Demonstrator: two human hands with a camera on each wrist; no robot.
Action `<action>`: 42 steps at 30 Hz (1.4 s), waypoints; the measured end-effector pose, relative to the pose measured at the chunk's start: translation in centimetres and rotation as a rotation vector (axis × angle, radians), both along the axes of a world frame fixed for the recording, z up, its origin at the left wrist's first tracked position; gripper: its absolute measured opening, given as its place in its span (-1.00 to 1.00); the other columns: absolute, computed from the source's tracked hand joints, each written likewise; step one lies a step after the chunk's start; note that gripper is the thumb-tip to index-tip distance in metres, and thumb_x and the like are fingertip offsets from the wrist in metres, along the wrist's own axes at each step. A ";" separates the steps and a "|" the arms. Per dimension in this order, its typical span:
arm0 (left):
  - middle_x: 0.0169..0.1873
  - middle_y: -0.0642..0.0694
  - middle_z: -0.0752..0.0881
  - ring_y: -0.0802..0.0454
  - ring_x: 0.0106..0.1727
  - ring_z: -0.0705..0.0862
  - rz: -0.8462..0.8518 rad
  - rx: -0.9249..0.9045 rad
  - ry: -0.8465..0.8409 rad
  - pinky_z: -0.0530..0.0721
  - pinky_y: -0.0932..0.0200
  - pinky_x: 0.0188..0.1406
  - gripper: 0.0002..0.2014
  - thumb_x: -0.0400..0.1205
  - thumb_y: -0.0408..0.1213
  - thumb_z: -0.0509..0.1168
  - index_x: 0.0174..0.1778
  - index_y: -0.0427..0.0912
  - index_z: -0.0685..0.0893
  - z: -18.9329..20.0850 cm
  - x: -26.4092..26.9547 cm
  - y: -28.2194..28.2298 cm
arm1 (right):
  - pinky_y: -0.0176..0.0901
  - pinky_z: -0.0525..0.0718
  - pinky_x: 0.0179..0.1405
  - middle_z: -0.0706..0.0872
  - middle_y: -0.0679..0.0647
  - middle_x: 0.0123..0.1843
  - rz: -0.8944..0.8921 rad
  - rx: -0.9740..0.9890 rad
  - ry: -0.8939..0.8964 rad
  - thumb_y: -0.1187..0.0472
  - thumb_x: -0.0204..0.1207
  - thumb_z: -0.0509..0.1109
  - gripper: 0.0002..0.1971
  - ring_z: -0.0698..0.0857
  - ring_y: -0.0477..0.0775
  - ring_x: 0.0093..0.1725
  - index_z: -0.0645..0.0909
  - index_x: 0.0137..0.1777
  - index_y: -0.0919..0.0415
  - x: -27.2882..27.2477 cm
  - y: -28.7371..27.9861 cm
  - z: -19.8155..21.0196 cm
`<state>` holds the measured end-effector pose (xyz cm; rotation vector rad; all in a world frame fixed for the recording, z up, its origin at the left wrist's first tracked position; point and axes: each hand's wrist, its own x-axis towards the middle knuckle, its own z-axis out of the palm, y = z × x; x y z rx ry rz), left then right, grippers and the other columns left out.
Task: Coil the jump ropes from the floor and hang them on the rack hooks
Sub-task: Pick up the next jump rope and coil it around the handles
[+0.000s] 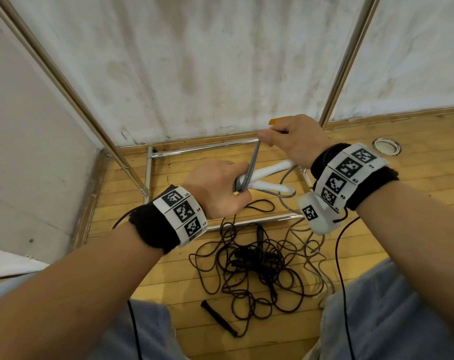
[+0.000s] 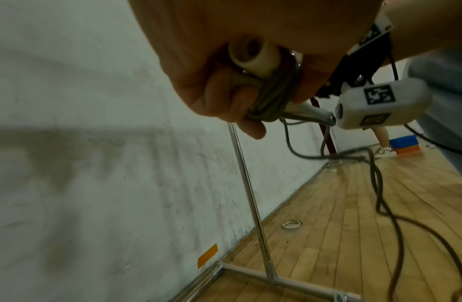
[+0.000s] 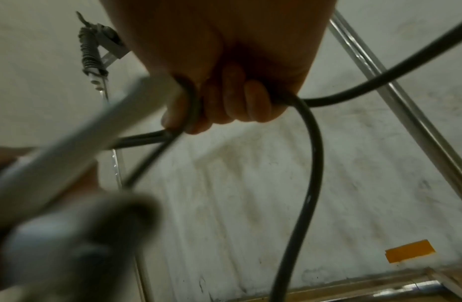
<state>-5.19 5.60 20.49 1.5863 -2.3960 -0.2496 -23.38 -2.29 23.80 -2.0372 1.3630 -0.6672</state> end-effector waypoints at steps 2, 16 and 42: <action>-0.50 0.09 0.46 0.12 -0.50 0.40 -0.028 -0.016 0.051 0.23 0.20 -0.53 -0.79 0.46 -0.03 0.25 -0.33 0.13 0.30 0.9 0.1 0.3 | -0.25 0.32 -0.55 0.29 -0.09 -0.66 0.018 0.059 -0.017 -0.13 0.51 0.36 -0.61 0.29 -0.05 -0.63 0.61 -0.43 0.09 -0.4 -0.1 0.2; -0.43 -0.14 0.68 -0.11 -0.39 0.62 0.432 -0.160 0.572 0.54 -0.03 -0.43 -0.67 0.45 0.01 0.15 -0.22 -0.23 0.56 4.7 0.4 -1.1 | -0.30 0.31 -0.62 0.38 -0.14 -0.59 0.155 0.254 -0.245 -0.10 0.67 0.09 -0.61 0.30 -0.14 -0.62 0.48 -0.31 0.07 4.0 3.2 -2.4; -0.23 0.02 0.65 0.16 -0.41 0.56 0.407 -0.126 0.542 0.48 0.19 -0.47 -0.76 0.68 -0.08 0.20 0.15 -0.10 0.36 5.6 3.0 -2.5 | -0.02 0.54 -0.22 0.59 -0.04 -0.41 0.104 0.211 -0.118 0.07 0.67 0.17 -0.84 0.52 0.01 -0.36 0.52 -0.09 0.05 3.5 3.0 -2.7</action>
